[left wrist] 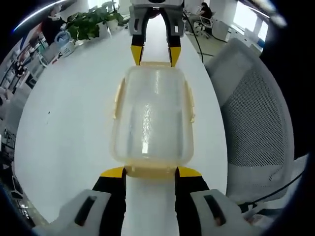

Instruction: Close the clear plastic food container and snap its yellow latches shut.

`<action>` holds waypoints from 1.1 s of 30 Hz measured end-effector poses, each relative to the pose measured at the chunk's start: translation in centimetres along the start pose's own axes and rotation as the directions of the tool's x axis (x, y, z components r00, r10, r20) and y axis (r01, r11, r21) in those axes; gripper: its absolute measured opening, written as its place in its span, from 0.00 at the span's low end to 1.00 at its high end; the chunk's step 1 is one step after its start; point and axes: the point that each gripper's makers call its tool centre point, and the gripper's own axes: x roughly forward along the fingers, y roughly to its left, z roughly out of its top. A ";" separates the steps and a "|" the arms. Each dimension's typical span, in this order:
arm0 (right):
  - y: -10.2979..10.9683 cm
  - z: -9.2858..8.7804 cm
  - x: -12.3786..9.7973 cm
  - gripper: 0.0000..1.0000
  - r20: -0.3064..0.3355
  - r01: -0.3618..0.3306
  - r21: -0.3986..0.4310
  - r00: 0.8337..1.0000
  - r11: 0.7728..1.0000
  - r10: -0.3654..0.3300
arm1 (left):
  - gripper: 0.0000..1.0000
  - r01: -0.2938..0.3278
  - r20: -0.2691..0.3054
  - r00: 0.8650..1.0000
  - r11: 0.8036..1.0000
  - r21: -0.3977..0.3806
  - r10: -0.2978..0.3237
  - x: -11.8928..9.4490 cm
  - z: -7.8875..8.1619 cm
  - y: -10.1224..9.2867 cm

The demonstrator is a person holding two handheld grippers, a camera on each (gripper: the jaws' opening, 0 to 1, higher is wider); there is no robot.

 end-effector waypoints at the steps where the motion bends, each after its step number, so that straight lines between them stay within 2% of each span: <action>1: 0.0 -0.2 -0.1 0.38 0.002 -0.001 0.007 1.000 1.000 0.001 | 0.37 0.000 -0.001 1.000 1.000 0.000 0.000 0.2 0.2 0.0; 33: 0.0 -4.6 -1.9 0.38 -0.028 -0.006 0.006 1.000 1.000 0.006 | 0.37 0.028 0.014 1.000 1.000 -0.011 -0.028 2.3 4.4 -0.2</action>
